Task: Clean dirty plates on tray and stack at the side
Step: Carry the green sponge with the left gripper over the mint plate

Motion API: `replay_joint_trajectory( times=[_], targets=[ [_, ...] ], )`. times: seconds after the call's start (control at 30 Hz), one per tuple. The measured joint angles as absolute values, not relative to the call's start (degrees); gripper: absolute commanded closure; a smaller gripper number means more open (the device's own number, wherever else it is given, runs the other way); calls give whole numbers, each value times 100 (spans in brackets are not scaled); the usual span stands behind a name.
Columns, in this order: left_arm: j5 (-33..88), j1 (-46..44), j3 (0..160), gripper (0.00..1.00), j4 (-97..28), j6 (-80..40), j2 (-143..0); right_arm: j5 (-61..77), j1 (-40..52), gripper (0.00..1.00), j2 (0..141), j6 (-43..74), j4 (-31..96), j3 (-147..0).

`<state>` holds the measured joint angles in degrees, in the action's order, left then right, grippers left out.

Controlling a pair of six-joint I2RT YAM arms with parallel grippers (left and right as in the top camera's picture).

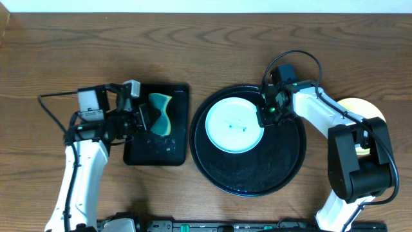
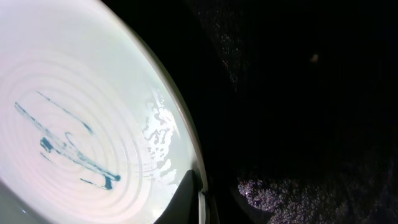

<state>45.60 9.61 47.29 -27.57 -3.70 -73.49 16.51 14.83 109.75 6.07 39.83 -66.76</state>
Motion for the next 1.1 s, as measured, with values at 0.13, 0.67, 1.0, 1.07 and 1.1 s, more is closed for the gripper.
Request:
replay_joint_trajectory(
  times=[0.13,0.67,1.0,1.07,1.1],
  targets=[
    [5155,1194,4729,92,-2757,-309,-7352,1651,1483,95,10975,607,3983,-6676],
    [5583,1234,4729,93,-2670,-292,-7533,1651,1483,95,10973,607,3981,-6676],
    [5581,1234,4729,93,-2657,-292,-7533,1649,1487,95,10975,607,3979,-6676],
    [5511,1216,4729,93,-2657,-292,-7533,1647,1492,95,10975,607,3979,-6676],
    [5450,1190,4729,93,-2665,-292,-7535,1645,1492,95,10973,607,3979,-6676]
  ],
)
